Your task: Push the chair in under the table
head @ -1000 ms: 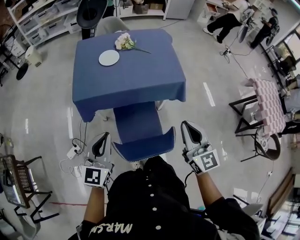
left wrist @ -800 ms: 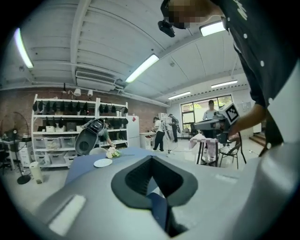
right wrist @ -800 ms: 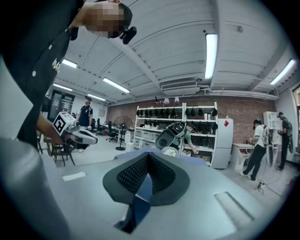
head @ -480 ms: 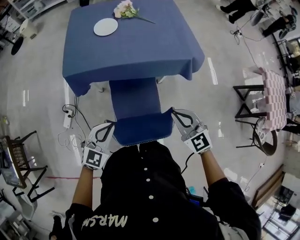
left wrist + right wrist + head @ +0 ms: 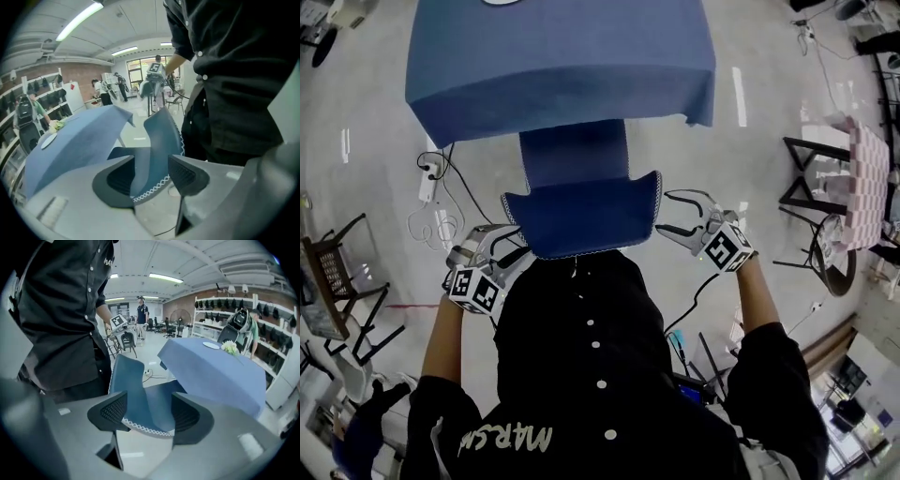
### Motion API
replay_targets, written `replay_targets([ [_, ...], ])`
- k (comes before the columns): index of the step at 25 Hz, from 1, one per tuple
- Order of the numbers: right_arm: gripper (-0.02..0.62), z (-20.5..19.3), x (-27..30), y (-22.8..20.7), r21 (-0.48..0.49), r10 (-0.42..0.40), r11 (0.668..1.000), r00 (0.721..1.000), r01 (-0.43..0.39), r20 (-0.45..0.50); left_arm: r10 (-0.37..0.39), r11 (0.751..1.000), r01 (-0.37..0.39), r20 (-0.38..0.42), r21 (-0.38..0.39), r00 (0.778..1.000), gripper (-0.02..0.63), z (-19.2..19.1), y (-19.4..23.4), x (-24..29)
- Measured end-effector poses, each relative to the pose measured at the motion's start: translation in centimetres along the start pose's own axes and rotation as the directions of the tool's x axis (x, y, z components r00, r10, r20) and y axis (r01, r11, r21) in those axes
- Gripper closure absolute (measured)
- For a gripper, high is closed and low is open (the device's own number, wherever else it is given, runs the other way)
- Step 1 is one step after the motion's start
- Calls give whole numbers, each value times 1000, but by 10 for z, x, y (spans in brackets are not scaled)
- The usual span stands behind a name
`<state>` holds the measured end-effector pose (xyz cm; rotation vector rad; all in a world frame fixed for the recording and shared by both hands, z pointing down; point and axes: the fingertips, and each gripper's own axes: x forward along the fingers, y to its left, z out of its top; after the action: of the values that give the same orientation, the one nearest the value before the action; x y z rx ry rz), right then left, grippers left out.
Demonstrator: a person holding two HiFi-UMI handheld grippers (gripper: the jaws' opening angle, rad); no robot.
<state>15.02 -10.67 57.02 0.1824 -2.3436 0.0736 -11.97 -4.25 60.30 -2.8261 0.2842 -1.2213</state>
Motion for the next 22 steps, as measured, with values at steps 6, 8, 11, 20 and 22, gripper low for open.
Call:
replay_targets([
  [6,218,-48,5,27,-91,129,985,980,-144,-150,-85,994,90,-70,65,994,310,-15,-20,18],
  [8,212,-57,18,41,-167,159,967,967,-194,-199,-94,992,99,-70,77,993,298,-15,-22,26],
  [11,213,-63,41,63,-251,202,933,952,-258,-229,-111,991,116,-64,67,992,287,-19,-23,26],
  [20,278,-65,95,75,-422,157,876,966,-232,-203,-150,959,179,-144,220,978,287,-38,-42,55],
  [22,325,-65,103,72,-474,122,857,974,-201,-192,-129,954,161,-138,254,982,287,-34,-42,68],
])
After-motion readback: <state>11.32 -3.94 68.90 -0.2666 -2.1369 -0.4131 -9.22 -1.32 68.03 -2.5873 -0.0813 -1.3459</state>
